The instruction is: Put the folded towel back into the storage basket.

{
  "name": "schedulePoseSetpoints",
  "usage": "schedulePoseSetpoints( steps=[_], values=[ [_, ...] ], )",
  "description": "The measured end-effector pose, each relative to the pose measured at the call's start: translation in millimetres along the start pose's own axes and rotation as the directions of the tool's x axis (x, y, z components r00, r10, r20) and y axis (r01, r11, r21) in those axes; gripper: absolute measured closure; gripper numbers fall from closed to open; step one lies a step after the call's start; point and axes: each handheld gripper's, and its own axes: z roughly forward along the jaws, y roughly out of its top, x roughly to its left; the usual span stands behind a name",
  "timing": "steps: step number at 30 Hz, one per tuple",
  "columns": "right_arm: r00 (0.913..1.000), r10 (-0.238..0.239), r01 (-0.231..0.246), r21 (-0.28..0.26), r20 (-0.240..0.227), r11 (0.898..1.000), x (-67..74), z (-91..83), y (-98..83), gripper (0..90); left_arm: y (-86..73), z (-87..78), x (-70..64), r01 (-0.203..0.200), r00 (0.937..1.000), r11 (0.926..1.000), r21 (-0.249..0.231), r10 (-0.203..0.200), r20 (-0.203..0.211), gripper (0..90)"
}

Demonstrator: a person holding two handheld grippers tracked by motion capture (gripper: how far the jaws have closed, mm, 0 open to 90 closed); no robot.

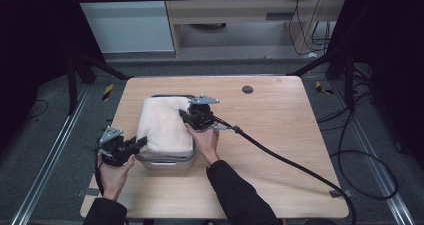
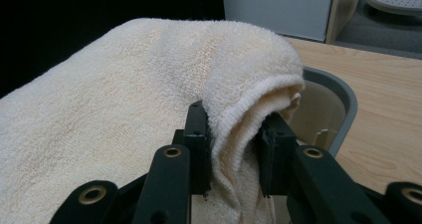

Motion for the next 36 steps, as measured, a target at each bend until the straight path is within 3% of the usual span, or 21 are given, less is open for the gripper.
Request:
schedulePoseSetpoints(
  steps=[8,17,21,22,26,32,36],
  values=[
    [0.9991,-0.030,0.029,0.027,0.030,0.999,-0.5,5.5,-7.0,69.2,-5.8,15.2,1.8,-0.008,0.9996,0.9977,0.068,0.010,-0.025,71.0],
    [0.9979,-0.053,0.050,0.078,0.036,0.996,-4.1,10.2,-10.3,64.1,-5.8,17.8,-2.3,-0.026,0.9990,0.9965,0.079,0.029,-0.034,64.4],
    [0.9970,-0.071,0.067,0.097,0.032,0.993,-5.1,11.1,-11.5,59.3,-4.3,13.0,-6.2,-0.053,0.9966,0.9973,0.051,0.056,-0.061,59.1],
    [0.9952,-0.090,0.086,0.091,0.039,0.992,-4.9,10.4,-11.5,56.3,-1.7,7.5,-6.8,-0.050,0.9976,0.9986,0.018,0.051,-0.046,58.9],
    [0.9923,-0.120,0.118,0.059,0.031,0.991,-2.8,2.8,-5.8,50.5,2.8,-2.6,-10.1,-0.056,0.9977,0.9977,-0.038,0.054,-0.039,57.2],
    [0.9920,-0.124,0.123,0.025,0.025,0.992,-5.6,-9.7,4.5,44.9,4.2,-7.2,-12.1,-0.056,0.9978,0.9968,-0.057,0.054,-0.037,56.2],
    [0.9900,-0.139,0.139,0.006,0.020,0.990,-9.3,-27.0,13.1,36.4,4.8,-9.7,-13.3,-0.066,0.9970,0.9953,-0.070,0.063,-0.045,52.4]
  ],
)
